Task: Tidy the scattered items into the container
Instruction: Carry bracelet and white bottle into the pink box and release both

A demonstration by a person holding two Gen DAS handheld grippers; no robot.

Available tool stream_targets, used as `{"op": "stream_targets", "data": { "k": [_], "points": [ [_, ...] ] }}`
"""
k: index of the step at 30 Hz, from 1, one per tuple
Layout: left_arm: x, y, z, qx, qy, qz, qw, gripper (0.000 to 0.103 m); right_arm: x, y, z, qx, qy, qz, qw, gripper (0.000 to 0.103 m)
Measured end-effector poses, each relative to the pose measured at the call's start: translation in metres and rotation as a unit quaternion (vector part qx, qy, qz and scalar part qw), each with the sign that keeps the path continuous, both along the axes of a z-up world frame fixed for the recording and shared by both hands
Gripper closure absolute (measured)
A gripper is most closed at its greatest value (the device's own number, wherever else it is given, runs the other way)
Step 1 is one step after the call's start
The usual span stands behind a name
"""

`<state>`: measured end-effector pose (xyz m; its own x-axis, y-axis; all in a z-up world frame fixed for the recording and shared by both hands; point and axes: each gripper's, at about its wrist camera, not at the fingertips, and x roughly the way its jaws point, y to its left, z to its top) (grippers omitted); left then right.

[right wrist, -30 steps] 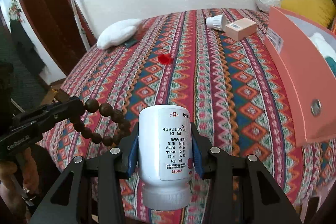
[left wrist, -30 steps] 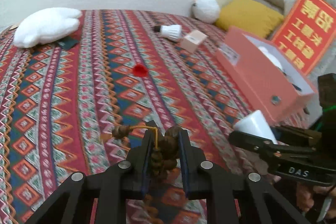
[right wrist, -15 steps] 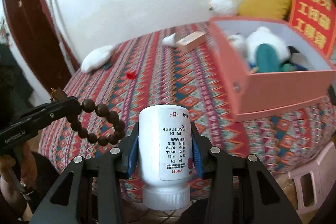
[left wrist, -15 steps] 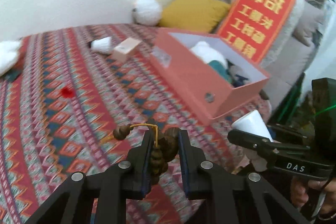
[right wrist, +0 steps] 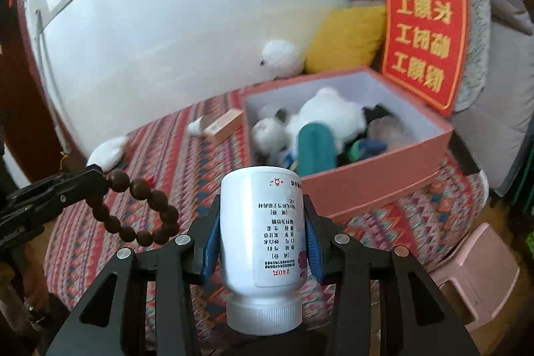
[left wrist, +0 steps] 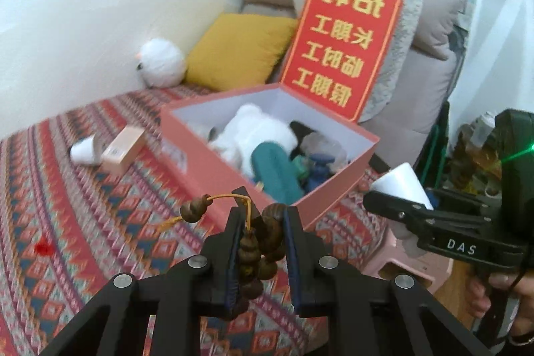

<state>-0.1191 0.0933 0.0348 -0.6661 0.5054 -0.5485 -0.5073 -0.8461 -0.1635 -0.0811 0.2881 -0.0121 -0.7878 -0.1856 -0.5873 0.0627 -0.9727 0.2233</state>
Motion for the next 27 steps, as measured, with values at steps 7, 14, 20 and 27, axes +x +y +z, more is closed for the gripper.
{"op": "stream_targets", "data": {
  "k": [7, 14, 20, 27],
  "points": [
    [-0.039, 0.048, 0.016, -0.013, 0.014, -0.018, 0.9997, 0.085, -0.024, 0.033, 0.031, 0.017, 0.03, -0.024, 0.999, 0.058],
    [-0.108, 0.089, 0.031, -0.021, 0.024, -0.021, 0.9993, 0.085, -0.076, 0.058, 0.054, 0.026, 0.057, -0.041, 0.997, 0.058],
    [-0.182, 0.125, 0.021, -0.037, 0.022, -0.015, 0.999, 0.085, -0.152, 0.085, 0.051, 0.03, 0.053, -0.062, 0.996, 0.058],
    [-0.251, 0.145, -0.046, -0.094, -0.041, 0.02, 0.9945, 0.021, -0.239, 0.102, -0.017, 0.06, -0.038, -0.13, 0.989, 0.02]
  ]
}}
